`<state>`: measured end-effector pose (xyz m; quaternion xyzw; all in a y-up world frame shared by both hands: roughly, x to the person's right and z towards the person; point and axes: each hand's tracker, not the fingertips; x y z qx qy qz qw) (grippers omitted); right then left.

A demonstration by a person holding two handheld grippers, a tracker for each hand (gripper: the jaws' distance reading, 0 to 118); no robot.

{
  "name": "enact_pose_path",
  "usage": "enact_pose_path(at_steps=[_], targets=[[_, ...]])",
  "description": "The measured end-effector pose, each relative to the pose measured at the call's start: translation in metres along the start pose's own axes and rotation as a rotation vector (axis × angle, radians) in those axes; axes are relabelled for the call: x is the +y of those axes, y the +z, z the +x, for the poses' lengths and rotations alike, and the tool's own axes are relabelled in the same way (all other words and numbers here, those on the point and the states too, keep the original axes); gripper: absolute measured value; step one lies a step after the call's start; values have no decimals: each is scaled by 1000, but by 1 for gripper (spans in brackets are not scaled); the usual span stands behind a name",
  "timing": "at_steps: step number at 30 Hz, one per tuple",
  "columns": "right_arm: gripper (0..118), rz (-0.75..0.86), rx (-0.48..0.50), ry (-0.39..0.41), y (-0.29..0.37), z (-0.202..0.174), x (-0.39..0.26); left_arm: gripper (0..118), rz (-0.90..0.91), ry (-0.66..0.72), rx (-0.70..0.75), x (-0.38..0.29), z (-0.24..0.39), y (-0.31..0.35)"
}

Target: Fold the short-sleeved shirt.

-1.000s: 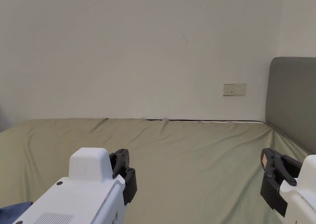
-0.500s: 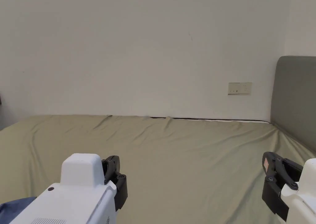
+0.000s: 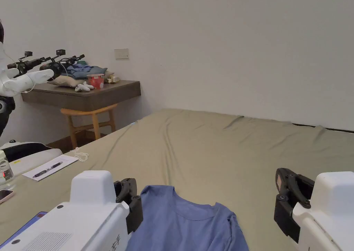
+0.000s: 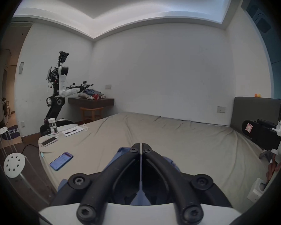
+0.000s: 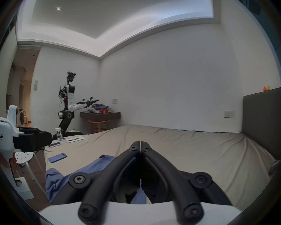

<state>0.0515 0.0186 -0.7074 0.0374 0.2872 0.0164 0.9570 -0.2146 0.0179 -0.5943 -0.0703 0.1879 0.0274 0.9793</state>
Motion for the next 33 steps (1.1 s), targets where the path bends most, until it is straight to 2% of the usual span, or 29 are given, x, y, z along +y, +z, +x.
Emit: enact_pose_path(at_steps=[1,2,3,6,8,10,13,16,17,18,19,21,23,26,27,28,29,30,33], targets=[[0,-5,10,-1,-3,-1,-2,26,-44,-3,-15,0,-3,-7],[0,-12,17,-5,-7,-1,-3,63,-93,-1,-45,-1,-5,-20],[0,-16,21,-9,-12,1,-5,112,-145,1,-80,-3,-7,-36],[0,-30,18,-43,-25,10,-13,110,-239,61,-175,-17,-2,-95],[0,-45,11,-55,-36,17,-20,110,-296,80,-177,-27,4,-134],[0,-61,-2,-60,-48,25,-29,110,-301,48,-166,-44,16,-177],[0,-103,-34,-77,-70,36,-47,110,-360,-105,-135,-83,36,-233],[0,-186,-53,-141,-92,49,-70,110,-591,-189,-151,-128,48,-289],[0,-165,-55,-120,-97,50,-74,110,-644,-181,-165,-144,48,-303],[0,-178,-65,-125,-102,52,-80,110,-672,-158,-163,-159,48,-315],[0,-188,-69,-125,-107,53,-85,115,-691,-142,-144,-171,47,-323],[0,-213,-63,-125,-114,56,-94,118,-704,-185,-131,-188,47,-327],[0,-230,-54,-140,-117,60,-100,118,-695,-182,-152,-169,45,-324],[0,-254,-43,-175,-114,64,-103,102,-677,-229,-208,-164,44,-322],[0,-250,-38,-186,-111,65,-103,82,-684,-250,-244,-159,44,-320],[0,-246,-40,-193,-108,66,-101,58,-668,-255,-226,-154,46,-318],[0,-247,-39,-197,-105,67,-99,26,-650,-259,-196,-151,43,-316],[0,-248,-40,-200,-102,68,-96,0,-641,-246,-203,-152,37,-317],[0,-233,-44,-200,-92,70,-89,0,-664,-102,-234,-156,25,-324]])
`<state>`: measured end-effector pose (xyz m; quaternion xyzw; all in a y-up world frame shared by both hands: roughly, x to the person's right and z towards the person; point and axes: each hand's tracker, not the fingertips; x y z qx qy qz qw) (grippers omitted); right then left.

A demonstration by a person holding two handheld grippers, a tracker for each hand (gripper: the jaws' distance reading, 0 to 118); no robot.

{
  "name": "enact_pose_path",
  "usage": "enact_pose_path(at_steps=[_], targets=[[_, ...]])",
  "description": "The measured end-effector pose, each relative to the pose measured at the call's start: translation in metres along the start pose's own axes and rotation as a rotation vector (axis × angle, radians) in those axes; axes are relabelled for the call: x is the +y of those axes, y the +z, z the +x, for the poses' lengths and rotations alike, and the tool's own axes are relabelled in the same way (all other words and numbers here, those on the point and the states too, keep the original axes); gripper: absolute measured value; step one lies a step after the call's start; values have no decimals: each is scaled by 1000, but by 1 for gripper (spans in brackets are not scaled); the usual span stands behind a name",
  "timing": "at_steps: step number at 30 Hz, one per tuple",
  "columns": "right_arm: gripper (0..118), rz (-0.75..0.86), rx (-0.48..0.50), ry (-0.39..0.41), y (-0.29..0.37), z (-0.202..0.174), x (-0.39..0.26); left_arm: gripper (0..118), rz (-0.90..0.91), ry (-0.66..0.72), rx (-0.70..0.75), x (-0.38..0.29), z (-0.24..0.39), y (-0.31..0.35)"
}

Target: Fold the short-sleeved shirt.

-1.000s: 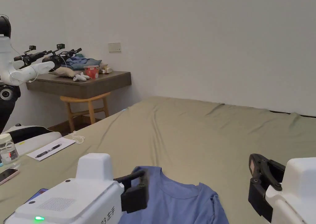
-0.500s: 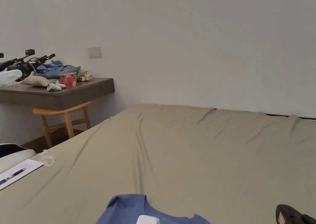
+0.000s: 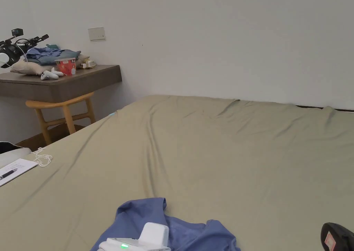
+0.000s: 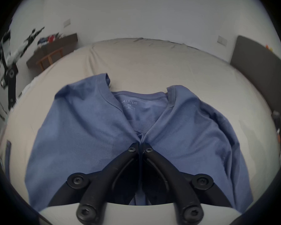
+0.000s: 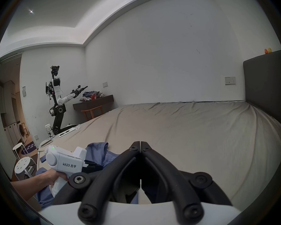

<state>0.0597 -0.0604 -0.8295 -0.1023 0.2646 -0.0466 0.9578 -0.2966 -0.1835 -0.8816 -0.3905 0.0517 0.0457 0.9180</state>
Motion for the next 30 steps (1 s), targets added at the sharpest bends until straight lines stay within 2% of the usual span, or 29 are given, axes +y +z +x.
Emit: enact_pose_path(at_steps=[2,4,5,7,9,10,11,12,13,15,16,18,20,22,26,28,30], targets=[[0,3,-7,24,7,0,3,0,13,90,-56,5,-11,8],[0,6,-6,38,13,2,7,0,19,277,-159,12,-31,16],[0,13,-7,29,17,4,8,0,33,400,-204,14,-43,22],[0,23,-2,-24,24,10,11,0,46,542,-318,20,-59,26],[0,34,2,-68,31,18,13,0,52,617,-365,29,-67,35],[0,37,-2,-66,36,21,14,0,103,693,-443,32,-68,43],[0,41,-13,-70,41,25,16,0,132,708,-541,42,-63,49],[0,44,-34,-69,46,29,18,0,183,692,-562,53,-57,60],[0,51,-51,-62,52,33,20,0,214,617,-559,68,-40,73],[0,77,-96,-60,68,43,26,0,239,394,-485,103,1,97],[0,85,-109,-64,75,48,28,0,247,328,-485,115,19,106],[0,119,-140,-83,95,61,37,0,271,314,-551,137,55,123],[0,162,-185,-89,120,74,47,0,290,244,-675,156,97,140],[0,191,-252,-60,148,85,56,0,305,133,-733,166,147,161],[0,256,-471,11,215,111,74,0,271,-178,-791,154,266,189],[0,264,-541,-33,249,126,76,0,213,-295,-768,135,324,189],[0,295,-609,-45,285,139,78,0,105,-327,-811,119,379,184]])
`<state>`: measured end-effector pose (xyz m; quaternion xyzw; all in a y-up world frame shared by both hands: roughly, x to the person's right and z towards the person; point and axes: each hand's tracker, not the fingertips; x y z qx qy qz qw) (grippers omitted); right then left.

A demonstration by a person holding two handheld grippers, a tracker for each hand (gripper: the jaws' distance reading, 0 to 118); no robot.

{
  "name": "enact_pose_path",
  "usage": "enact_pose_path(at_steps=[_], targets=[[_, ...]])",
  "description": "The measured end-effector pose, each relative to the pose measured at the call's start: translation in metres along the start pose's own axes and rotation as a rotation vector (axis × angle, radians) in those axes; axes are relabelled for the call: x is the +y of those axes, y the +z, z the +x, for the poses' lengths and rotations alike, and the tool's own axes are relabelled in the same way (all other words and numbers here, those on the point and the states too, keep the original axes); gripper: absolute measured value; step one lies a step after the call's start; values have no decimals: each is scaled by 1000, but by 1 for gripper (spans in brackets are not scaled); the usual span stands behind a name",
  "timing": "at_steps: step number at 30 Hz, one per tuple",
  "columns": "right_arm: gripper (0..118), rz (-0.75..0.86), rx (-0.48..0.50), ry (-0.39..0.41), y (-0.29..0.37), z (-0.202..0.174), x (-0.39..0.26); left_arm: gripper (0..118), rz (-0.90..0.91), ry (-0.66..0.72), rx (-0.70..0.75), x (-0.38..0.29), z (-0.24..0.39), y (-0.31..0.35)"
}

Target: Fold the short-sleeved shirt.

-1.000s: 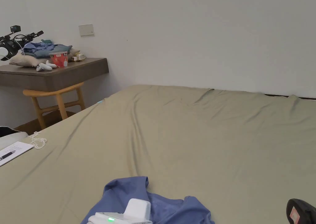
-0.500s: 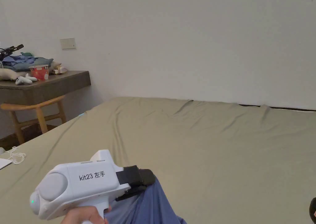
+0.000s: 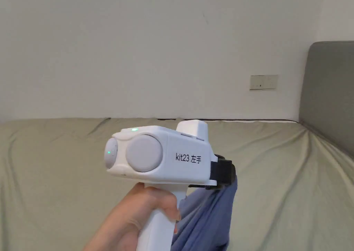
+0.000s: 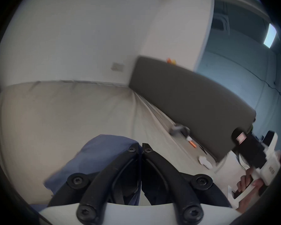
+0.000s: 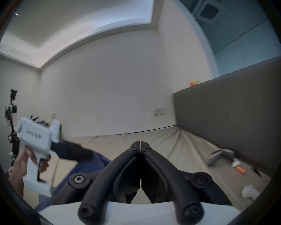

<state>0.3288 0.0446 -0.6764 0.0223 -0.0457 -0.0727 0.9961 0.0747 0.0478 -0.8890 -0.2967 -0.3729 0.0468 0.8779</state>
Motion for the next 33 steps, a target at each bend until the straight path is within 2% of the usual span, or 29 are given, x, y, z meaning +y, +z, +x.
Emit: enact_pose_path(at_steps=[1,5,7,8,11,12,15,16,17,18,19,20,21,25,27,29,31,32,33], targets=[[0,-10,-26,-23,9,13,3,0,-20,-13,-37,-1,12,-14],[0,19,-115,9,42,58,13,0,-65,-19,-138,-5,54,-56],[0,-14,-151,-1,48,79,10,0,-50,87,-181,4,64,-70],[0,-42,-164,-16,51,87,8,0,-17,96,-185,10,71,-77],[0,-16,-179,13,60,99,6,0,-13,-65,-149,14,98,-87],[0,-12,-187,12,62,103,6,0,-29,-79,-139,10,102,-96],[0,-31,-192,-26,63,118,-6,3,-102,2,-132,-12,101,-123],[0,-40,-194,-26,63,118,-8,17,-122,55,-132,-18,98,-130],[0,-44,-194,-10,62,118,-11,36,-126,107,-127,-25,94,-136],[0,-49,-194,20,61,115,-9,47,-116,149,-139,-30,89,-139],[0,-52,-195,40,59,114,-10,47,-110,186,-152,-33,84,-139],[0,-59,-200,46,56,112,-11,86,-119,204,-151,-35,80,-137],[0,-62,-192,44,54,111,-11,118,-123,206,-155,-36,77,-130],[0,-64,-132,14,42,95,-13,116,-2,179,-128,-35,66,-70],[0,-62,-99,42,36,78,-13,114,51,122,-22,-37,64,-30],[0,-60,-61,65,31,61,-14,106,147,69,76,-45,59,13],[0,-50,-11,63,27,42,-13,74,253,41,179,-57,56,60],[0,-54,18,67,25,32,-14,50,293,26,240,-65,54,84],[0,-63,49,69,24,22,-14,6,329,19,300,-74,51,103]])
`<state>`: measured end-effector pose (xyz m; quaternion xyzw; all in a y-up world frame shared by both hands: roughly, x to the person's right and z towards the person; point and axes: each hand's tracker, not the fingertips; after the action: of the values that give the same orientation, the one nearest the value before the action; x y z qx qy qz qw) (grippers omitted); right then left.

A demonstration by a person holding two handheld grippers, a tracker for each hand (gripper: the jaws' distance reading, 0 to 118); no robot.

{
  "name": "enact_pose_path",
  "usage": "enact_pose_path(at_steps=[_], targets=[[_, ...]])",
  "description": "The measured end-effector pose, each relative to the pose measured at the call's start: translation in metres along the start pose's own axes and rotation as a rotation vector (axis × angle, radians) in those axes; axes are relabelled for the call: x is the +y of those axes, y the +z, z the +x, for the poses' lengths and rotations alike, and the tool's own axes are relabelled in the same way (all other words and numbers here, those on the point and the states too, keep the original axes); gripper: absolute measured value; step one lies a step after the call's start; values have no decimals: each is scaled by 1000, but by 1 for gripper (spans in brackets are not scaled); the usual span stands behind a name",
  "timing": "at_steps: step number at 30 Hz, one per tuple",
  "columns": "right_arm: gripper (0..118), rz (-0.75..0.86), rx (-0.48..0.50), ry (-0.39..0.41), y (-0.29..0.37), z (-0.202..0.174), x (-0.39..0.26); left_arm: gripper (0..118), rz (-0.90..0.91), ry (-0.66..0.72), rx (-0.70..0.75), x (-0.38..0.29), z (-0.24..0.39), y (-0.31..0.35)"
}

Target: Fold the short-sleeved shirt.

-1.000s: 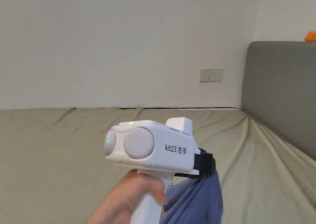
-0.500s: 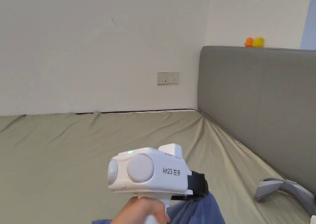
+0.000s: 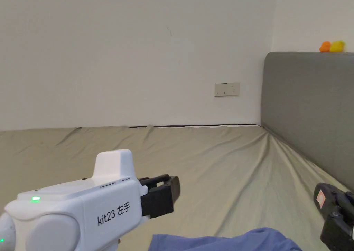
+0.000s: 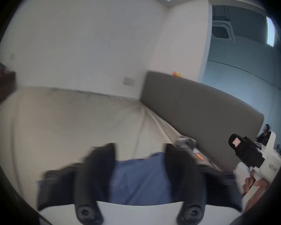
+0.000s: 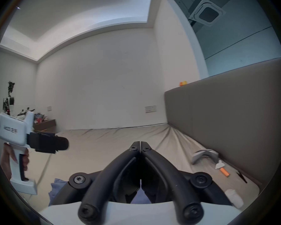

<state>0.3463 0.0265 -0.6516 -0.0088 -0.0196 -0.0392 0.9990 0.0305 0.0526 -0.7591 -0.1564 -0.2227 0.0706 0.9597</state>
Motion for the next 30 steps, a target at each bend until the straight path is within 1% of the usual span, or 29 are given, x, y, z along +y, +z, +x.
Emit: enact_pose_path(at_steps=[1,3,4,5,6,7,8,10,11,12,13,15,17,18,19,20,21,22,23,24,26,27,30], targets=[[0,-2,22,9,-2,-8,0,0,27,-14,56,-4,-7,18],[0,6,60,44,-3,-30,-1,0,94,-72,215,-17,-23,55],[0,5,70,64,-3,-40,-3,0,87,-98,275,-25,-28,65],[0,14,87,101,-2,-48,-6,0,90,-96,341,-34,-36,76],[0,21,101,135,-2,-58,-9,0,107,-66,370,-46,-47,89],[0,0,98,127,-1,-64,-14,0,113,-46,395,-56,-56,98],[0,-5,103,144,0,-72,-20,0,105,-4,417,-68,-65,101],[0,-19,116,157,1,-78,-31,0,37,28,458,-86,-79,110],[0,-75,152,142,-1,-81,-35,0,-34,57,478,-91,-87,112],[0,-100,176,112,-3,-81,-40,0,-67,95,486,-94,-93,109],[0,-115,171,90,-3,-82,-42,0,-61,124,477,-96,-98,109],[0,-87,165,113,-4,-86,-40,0,-33,132,461,-93,-103,109],[0,-102,182,103,-8,-84,-39,0,-21,132,442,-90,-108,99],[0,-100,181,106,-12,-83,-39,6,-32,122,434,-88,-113,88],[0,-100,179,104,-14,-82,-39,28,-83,99,416,-88,-119,76],[0,-100,180,99,-18,-80,-39,67,-148,91,404,-88,-125,62],[0,-108,187,84,-21,-76,-41,115,-233,98,407,-92,-134,41],[0,-120,190,71,-25,-74,-42,111,-245,113,403,-99,-142,28],[0,-121,189,72,-30,-72,-43,103,-268,116,394,-103,-155,11],[0,-126,184,71,-35,-69,-44,102,-315,139,420,-109,-167,-5],[0,-144,170,80,-45,-64,-47,102,-381,166,476,-123,-187,-36],[0,-156,158,86,-51,-61,-49,102,-378,152,500,-131,-195,-46],[0,-187,138,92,-67,-55,-57,102,-448,117,524,-154,-215,-76]])
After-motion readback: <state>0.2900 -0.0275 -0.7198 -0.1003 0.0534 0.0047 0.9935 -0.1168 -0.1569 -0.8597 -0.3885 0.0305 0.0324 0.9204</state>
